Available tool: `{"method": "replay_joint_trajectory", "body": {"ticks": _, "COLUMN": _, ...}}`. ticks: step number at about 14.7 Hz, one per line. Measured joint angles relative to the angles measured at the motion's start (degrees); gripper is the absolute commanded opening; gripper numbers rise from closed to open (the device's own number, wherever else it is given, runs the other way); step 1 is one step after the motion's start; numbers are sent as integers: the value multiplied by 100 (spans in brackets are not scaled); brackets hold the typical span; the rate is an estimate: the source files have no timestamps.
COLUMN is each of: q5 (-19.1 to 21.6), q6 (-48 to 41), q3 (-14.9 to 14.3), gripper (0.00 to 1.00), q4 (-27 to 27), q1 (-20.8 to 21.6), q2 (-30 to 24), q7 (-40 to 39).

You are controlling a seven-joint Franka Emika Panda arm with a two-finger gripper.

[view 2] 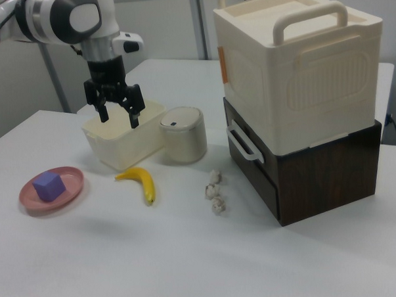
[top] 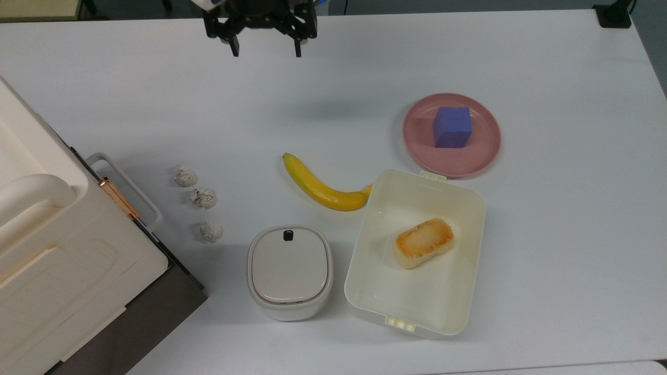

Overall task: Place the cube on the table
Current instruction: 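Move the gripper across the table toward the pink plate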

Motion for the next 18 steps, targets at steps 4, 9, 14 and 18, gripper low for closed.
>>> {"method": "replay_joint_trajectory", "body": {"ticks": 4, "q5": 172, "q6": 206, "q3": 20, "gripper": 100, "q4": -97, "q1": 4, "q2": 153, "q7": 0}}
{"method": "replay_joint_trajectory", "body": {"ticks": 9, "q5": 259, "q6": 241, "q3": 23, "gripper": 100, "q4": -92, "q1": 94, "q2": 178, "q7": 10}}
{"method": "replay_joint_trajectory", "body": {"ticks": 14, "q5": 259, "q6": 294, "q3": -50, "gripper": 100, "q4": 38, "q1": -63, "q2": 155, "q7": 10}}
{"method": "replay_joint_trajectory", "body": {"ticks": 18, "q5": 260, "q6": 294, "q3": -19, "gripper": 100, "q4": 38, "q1": -54, "q2": 157, "q7": 10}}
